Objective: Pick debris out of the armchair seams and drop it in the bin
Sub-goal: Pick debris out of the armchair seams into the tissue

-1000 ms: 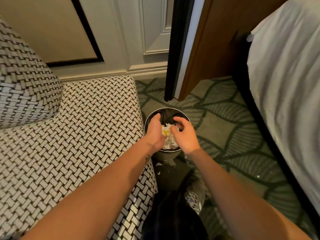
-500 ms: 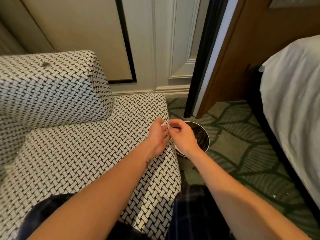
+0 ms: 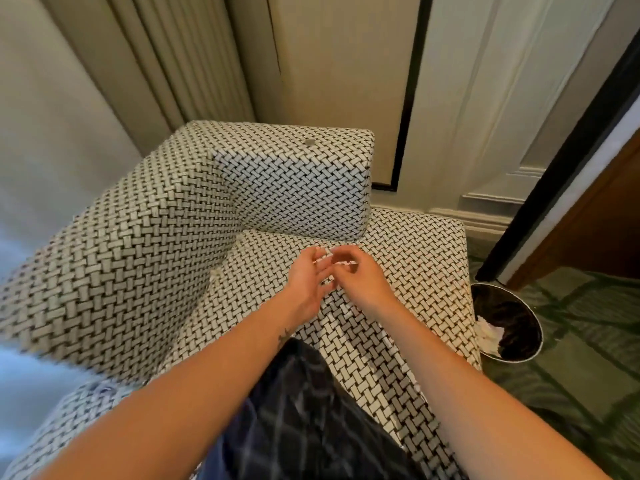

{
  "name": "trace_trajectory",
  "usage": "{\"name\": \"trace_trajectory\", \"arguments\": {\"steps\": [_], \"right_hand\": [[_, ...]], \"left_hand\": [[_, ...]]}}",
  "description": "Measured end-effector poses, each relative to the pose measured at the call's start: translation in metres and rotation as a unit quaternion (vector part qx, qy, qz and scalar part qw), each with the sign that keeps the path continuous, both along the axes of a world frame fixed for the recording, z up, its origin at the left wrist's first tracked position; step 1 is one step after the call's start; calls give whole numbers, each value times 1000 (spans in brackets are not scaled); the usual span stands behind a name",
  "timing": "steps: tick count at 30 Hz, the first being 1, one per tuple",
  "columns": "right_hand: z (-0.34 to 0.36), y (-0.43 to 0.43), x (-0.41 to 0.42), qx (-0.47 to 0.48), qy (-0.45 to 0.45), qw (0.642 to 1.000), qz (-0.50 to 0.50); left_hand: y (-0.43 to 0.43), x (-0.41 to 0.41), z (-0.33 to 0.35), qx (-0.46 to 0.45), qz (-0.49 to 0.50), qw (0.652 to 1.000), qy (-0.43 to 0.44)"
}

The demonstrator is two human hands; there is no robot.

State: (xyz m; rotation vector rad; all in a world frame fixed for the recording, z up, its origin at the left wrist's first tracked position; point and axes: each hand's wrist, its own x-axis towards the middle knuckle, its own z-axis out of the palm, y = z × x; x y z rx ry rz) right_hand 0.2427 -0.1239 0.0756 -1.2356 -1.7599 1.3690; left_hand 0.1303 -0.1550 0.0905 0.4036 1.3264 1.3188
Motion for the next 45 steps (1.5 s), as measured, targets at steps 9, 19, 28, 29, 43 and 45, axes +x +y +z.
{"name": "trace_trajectory", "arguments": {"steps": [9, 19, 28, 29, 43, 45], "right_hand": [[-5, 0, -110, -33, -1, 996, 82], [-34, 53, -199, -42, 6, 991, 129], [-81, 139, -254, 15, -38, 992, 120], [-87, 146, -259, 37, -66, 989, 131], [-123, 151, -317, 278, -356, 873, 187], [-127, 152, -320, 295, -386, 852, 195]], "left_hand": [[-20, -117, 0, -44, 93, 992, -68], [21, -210, -8, -101, 101, 989, -34], [74, -232, -54, -150, 151, 977, 14], [78, -232, -55, -154, 172, 973, 7], [82, -229, -75, -201, 265, 943, -30], [83, -230, -75, -211, 267, 940, -28]]}}
